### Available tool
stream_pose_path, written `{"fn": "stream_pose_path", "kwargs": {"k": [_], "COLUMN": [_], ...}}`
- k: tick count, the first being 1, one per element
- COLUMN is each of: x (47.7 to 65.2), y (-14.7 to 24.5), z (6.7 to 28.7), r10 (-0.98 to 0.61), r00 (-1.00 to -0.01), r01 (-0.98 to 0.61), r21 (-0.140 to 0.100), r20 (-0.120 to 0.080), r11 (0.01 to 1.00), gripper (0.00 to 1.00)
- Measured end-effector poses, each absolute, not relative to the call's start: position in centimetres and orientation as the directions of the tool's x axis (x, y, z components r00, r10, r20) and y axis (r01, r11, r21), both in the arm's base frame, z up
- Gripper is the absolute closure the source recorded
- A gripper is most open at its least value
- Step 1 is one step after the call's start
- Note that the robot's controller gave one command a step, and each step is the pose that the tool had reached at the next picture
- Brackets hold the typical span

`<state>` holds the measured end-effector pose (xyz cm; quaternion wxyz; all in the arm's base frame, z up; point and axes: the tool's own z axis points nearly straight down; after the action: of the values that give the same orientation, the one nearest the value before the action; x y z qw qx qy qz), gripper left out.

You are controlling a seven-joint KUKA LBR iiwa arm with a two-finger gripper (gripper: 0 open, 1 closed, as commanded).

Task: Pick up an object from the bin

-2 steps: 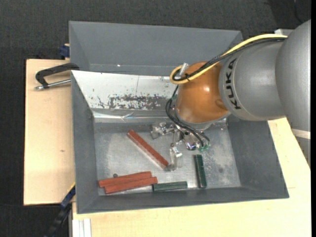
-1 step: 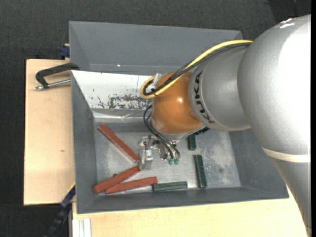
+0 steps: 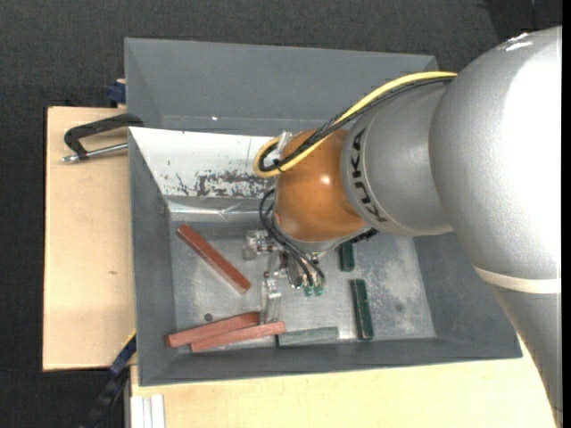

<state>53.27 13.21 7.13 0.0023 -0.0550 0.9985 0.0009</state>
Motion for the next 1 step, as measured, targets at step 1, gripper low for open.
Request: {"fn": "stream_pose_path", "kwargs": {"k": [1], "x": [53.28], "y": [13.21], "z": [7.15], "r10": [-0.110], "r00": [-0.994], "r01": [-0.110], "r21": [0.002], "r20": [-0.005], "r11": [0.994], "gripper": [0.00]}}
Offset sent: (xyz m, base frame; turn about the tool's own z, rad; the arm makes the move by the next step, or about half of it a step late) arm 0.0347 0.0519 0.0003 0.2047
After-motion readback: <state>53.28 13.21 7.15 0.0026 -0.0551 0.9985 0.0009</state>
